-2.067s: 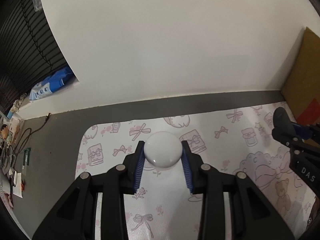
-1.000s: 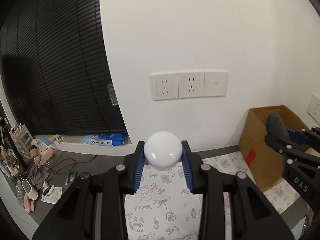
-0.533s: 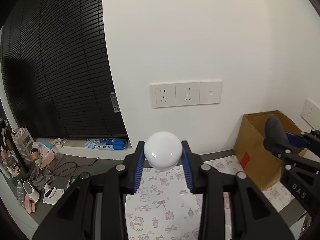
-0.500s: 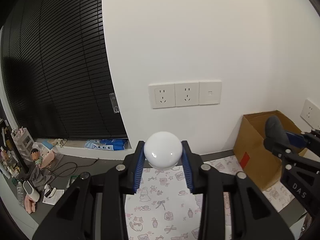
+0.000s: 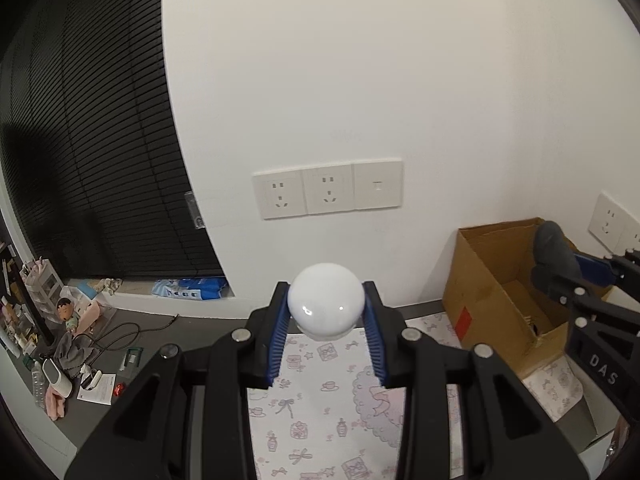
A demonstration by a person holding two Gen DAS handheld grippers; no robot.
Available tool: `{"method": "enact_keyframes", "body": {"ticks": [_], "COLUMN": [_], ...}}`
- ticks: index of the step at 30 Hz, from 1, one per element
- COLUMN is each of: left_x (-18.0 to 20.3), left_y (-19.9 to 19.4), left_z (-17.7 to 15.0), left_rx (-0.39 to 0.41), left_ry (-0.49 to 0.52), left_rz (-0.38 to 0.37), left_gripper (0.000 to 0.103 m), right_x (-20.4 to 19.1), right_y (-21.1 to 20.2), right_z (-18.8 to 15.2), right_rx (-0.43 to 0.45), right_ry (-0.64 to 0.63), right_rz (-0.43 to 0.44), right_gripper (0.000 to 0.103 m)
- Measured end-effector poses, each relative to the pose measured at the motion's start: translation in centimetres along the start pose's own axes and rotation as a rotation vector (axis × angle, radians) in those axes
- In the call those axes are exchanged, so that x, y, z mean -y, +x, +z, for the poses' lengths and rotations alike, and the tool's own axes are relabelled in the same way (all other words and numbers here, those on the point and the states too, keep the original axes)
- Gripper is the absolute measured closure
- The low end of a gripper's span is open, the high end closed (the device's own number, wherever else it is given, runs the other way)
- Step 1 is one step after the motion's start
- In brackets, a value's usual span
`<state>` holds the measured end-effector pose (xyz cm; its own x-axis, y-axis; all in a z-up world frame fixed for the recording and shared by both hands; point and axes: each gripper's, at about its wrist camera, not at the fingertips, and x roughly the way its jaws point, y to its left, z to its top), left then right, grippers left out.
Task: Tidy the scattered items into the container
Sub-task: 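Lift the white ball and black pad and carry them over the box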
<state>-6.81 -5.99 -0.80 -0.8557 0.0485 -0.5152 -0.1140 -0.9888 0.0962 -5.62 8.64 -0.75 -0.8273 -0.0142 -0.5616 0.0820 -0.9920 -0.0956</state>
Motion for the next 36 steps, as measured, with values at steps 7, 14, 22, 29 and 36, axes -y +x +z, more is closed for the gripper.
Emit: {"method": "enact_keyframes", "body": {"ticks": [7, 14, 22, 29, 36], "left_x": [5.1, 10.7, 17.2, 21.3, 24.2], "left_y": [0.8, 2.8, 4.9, 6.6, 9.1], "left_z": [0.8, 1.9, 2.8, 3.4, 3.8], "left_rx": [-0.008, -0.023, -0.039, -0.054, -0.082], "left_ry": [0.015, 0.039, 0.071, 0.103, 0.137], "left_rz": [-0.022, -0.062, -0.124, -0.167, -0.203], "left_gripper": [0.068, 0.068, 0.068, 0.068, 0.068], "right_x": [5.2, 10.4, 16.6, 21.4, 24.6], "right_y": [0.2, 0.2, 1.4, 2.3, 3.9], "right_z": [-0.7, -1.4, -2.5, -3.1, -3.2], "right_rx": [-0.007, -0.025, -0.054, -0.078, -0.102], "right_ry": [0.018, 0.043, 0.077, 0.117, 0.146], "right_rz": [-0.023, -0.063, -0.123, -0.171, -0.195], "right_gripper": [0.072, 0.072, 0.072, 0.072, 0.072]}}
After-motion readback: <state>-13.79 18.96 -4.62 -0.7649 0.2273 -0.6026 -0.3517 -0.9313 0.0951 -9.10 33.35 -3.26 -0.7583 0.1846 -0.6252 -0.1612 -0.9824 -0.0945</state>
